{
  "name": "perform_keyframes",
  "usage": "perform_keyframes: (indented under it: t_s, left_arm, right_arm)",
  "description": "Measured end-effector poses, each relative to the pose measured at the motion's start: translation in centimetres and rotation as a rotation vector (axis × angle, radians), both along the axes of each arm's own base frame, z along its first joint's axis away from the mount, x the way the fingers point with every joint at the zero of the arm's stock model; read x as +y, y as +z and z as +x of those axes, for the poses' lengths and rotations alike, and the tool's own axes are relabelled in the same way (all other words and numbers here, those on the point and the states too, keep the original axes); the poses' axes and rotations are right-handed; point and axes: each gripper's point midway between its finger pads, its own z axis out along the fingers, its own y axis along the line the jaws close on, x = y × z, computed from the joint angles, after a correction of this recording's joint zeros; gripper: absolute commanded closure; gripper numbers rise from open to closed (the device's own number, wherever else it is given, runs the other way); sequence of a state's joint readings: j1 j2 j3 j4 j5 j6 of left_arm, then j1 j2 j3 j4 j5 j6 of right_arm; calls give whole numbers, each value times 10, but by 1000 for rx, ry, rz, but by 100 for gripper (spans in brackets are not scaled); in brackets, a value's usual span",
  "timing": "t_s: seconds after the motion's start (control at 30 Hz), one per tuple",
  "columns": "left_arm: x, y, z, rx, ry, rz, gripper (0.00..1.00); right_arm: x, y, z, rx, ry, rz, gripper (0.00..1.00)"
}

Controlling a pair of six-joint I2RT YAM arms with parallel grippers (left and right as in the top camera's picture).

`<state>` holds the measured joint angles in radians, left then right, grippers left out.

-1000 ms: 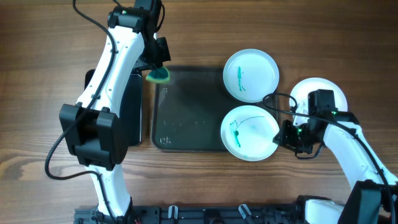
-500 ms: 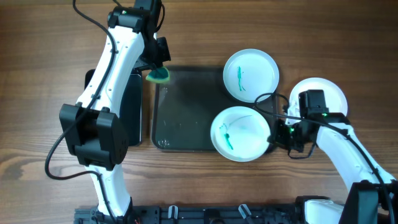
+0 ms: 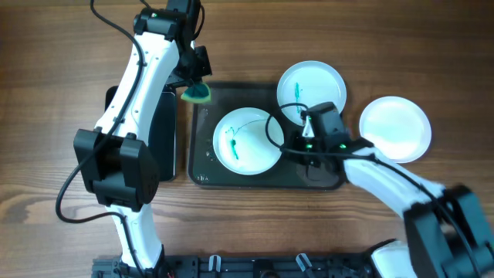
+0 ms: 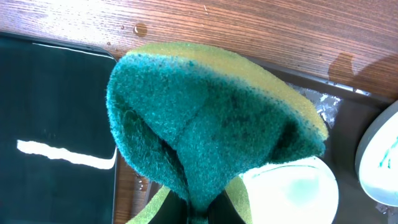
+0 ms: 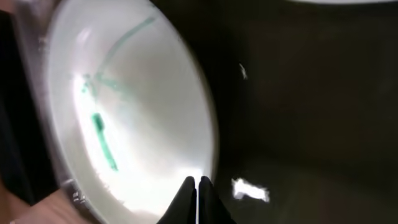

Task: Clean dirty plates on tray and stack at the side
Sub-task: 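Drag the lower plate with right gripper toward the tray center, then bring the sponge with left gripper onto the center plate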

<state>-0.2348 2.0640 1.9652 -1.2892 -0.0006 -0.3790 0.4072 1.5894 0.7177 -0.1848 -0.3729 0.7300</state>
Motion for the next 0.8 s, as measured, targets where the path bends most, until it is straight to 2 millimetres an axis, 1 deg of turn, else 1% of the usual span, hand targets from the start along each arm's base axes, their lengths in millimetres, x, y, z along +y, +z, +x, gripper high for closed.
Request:
perform_keyframes:
  t_s: [0.07, 0.17, 0.27, 0.3, 0.4, 0.53, 0.67, 0.73, 0.8]
  left_arm:
    - [0, 0, 0, 0, 0, 0, 96]
    - [0, 0, 0, 0, 0, 0, 96]
    - [0, 0, 0, 0, 0, 0, 96]
    - [0, 0, 0, 0, 0, 0, 96]
    - [0, 0, 0, 0, 0, 0, 96]
    - [0, 0, 0, 0, 0, 0, 96]
    - [0, 0, 0, 0, 0, 0, 96]
    - [0, 0, 0, 0, 0, 0, 96]
    - [0, 0, 0, 0, 0, 0, 96]
  right_arm:
    - [4, -6, 8, 26, 13, -15, 85]
    - [7, -4, 20, 57, 40, -57, 71]
    - [8, 8, 30, 58, 58, -86, 67]
    - [8, 11, 30, 62, 64, -94, 65]
    - [6, 20, 28, 88, 88, -119, 65]
    - [-3, 30, 11, 187, 106, -167, 65]
    - [-3, 26, 8, 196, 95, -176, 69]
    - [-3, 18, 1, 212, 87, -192, 71]
    - [-1, 11, -1, 220, 82, -196, 73]
